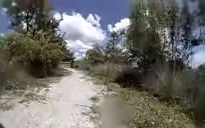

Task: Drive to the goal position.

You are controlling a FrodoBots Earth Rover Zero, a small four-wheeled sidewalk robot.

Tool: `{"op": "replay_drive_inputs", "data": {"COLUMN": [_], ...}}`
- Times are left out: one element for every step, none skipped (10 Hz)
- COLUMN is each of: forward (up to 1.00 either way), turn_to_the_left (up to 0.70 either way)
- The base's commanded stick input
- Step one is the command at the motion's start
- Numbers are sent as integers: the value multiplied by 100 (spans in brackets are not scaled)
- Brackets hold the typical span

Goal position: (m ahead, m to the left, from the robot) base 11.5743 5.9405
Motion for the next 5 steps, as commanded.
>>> {"op": "replay_drive_inputs", "data": {"forward": [70, 70, 70, 70, 70], "turn_to_the_left": [0, 0, 0, 0, 0]}}
